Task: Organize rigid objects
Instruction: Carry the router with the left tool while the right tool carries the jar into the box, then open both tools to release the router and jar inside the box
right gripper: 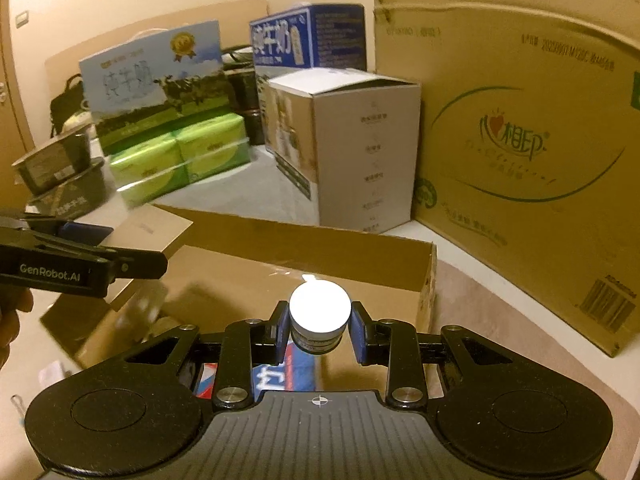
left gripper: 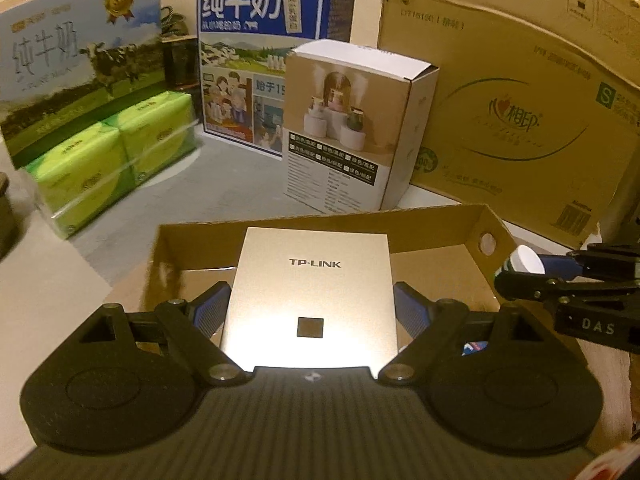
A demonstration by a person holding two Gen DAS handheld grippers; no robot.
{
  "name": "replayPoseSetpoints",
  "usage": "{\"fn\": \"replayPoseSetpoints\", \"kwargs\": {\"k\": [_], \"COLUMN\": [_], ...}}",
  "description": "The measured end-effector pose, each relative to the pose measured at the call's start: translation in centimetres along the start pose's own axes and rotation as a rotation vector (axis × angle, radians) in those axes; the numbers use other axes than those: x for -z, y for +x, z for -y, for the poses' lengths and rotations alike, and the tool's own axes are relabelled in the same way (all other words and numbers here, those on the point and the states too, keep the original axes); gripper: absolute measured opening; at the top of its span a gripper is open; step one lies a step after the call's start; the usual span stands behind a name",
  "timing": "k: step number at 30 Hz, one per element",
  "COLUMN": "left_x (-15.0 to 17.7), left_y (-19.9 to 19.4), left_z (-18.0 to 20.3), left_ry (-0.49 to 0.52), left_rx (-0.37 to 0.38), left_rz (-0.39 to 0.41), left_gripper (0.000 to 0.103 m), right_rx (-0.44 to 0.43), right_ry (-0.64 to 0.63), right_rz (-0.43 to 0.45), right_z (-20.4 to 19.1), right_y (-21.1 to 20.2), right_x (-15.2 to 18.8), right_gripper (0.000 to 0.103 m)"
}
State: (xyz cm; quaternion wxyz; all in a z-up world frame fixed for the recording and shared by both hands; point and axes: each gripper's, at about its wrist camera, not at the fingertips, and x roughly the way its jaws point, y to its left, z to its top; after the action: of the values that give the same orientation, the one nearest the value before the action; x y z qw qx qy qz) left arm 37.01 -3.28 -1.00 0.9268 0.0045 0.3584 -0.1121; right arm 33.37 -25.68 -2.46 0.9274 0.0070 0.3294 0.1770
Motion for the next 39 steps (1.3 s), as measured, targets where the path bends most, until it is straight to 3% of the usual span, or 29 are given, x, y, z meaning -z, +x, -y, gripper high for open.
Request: {"fn": "replayPoseSetpoints", "kwargs": {"k": [12,22,39], "left_x": [-0.4,0.1,0.4], "left_y": [3.1,-0.1,-1.6], "left_z": [0.1,-1.2,-2.5], "left_ry": [-0.059,-0.086,-0.074], "left_rx": [0.004,-0.012,-0.031], "left_rz": [-0.027,0.048,0.066], "left_gripper": [0.085,0.085,0.084], "right_rx": [-0.007,-0.008,-0.022], "right_ry": [0.033,0.048,0.052], "right_rz": [-0.009,-0.021,-0.005], "right_z": [0.9,1.0,-0.3], "right_y": [2.4,2.5,3.2], "right_x": [-0.9,-0.5,-1.8], "right_gripper": [0.032,0.032,0.032]}}
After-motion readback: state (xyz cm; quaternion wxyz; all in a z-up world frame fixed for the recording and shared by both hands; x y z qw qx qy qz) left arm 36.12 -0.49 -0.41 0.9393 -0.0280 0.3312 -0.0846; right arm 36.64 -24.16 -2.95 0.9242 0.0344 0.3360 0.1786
